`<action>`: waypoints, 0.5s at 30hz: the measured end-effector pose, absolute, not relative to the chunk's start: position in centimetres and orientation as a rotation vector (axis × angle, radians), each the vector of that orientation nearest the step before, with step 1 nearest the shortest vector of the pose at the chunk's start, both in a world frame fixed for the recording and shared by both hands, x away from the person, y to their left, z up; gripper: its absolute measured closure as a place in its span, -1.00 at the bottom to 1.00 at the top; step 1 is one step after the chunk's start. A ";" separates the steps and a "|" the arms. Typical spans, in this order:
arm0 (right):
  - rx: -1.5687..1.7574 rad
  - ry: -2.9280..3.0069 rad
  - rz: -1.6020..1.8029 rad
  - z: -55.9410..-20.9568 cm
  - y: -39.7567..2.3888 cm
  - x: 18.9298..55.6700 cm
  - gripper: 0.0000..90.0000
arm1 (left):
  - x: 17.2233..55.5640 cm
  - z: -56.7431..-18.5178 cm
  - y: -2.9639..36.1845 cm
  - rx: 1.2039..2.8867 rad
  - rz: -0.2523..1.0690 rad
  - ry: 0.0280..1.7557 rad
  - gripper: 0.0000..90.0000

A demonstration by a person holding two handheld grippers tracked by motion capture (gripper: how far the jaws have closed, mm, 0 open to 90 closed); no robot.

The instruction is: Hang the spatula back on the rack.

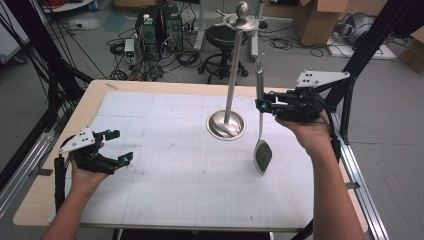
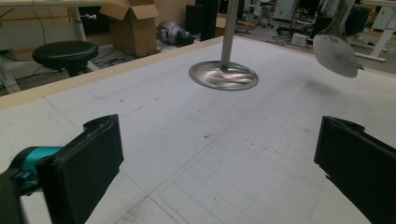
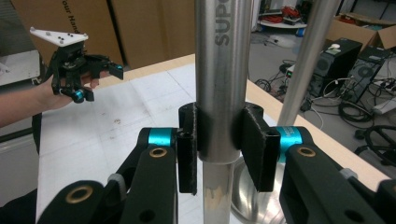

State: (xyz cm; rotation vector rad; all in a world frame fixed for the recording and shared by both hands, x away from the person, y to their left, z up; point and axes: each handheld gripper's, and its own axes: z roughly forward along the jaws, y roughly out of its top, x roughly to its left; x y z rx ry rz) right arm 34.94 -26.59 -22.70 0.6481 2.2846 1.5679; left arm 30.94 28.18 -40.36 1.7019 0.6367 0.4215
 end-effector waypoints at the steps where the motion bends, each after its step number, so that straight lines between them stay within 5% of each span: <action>1: 0.659 2.288 1.568 -22.5 -26.7 35.0 0.54 | 30.9 -40.4 28.2 1.702 0.422 0.637 -0.96; 15: 0.697 2.277 1.540 -19.4 -28.8 37.1 0.54 | 31.0 -40.4 28.2 1.707 0.420 0.637 -0.96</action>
